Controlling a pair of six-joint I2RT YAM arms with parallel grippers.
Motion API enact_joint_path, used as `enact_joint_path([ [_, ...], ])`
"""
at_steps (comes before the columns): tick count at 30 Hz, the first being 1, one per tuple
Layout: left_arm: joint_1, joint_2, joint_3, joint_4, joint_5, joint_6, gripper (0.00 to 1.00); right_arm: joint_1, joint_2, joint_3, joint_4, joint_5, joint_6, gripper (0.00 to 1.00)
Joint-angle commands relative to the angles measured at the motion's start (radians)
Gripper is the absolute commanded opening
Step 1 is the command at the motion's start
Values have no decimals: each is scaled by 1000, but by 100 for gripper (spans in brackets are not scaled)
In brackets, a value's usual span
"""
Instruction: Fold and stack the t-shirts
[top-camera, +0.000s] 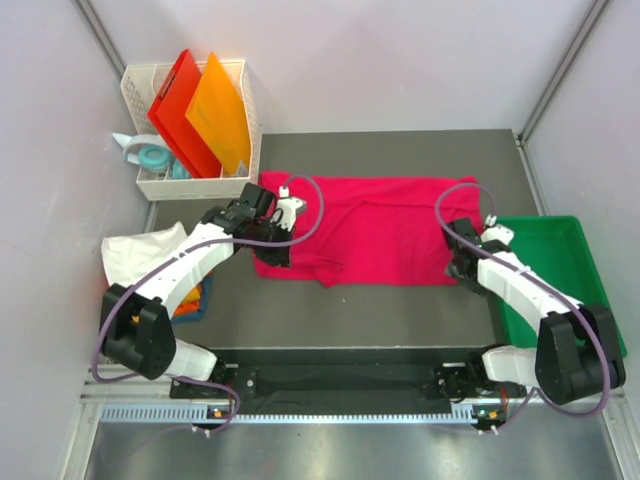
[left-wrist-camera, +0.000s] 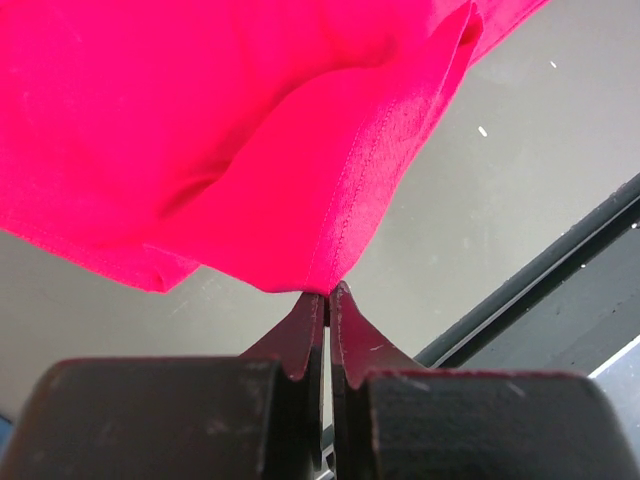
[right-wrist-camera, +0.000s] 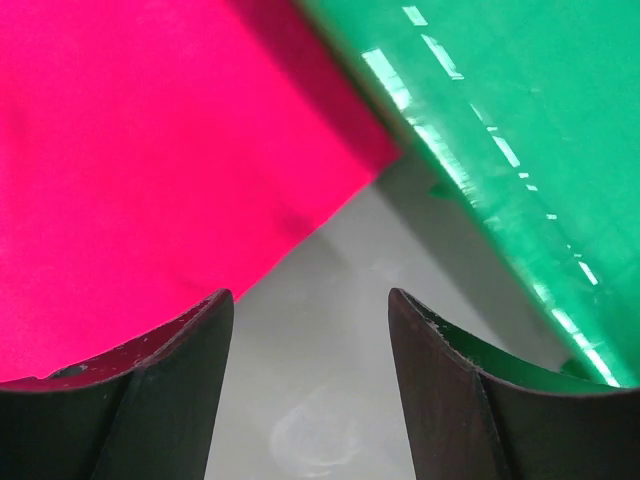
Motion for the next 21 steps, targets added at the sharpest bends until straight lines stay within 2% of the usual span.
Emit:
enact_joint_path([
  [1, 2, -55, -29, 52, -6, -19, 0, -97, 7, -12, 45, -64, -53, 63],
  [12, 17, -71, -37, 61, -16, -17, 0, -242, 125, -9, 180, -111, -130, 62],
  [21, 33, -60, -33, 62, -13, -22, 0, -268, 140, 48, 195, -78, -150, 61],
])
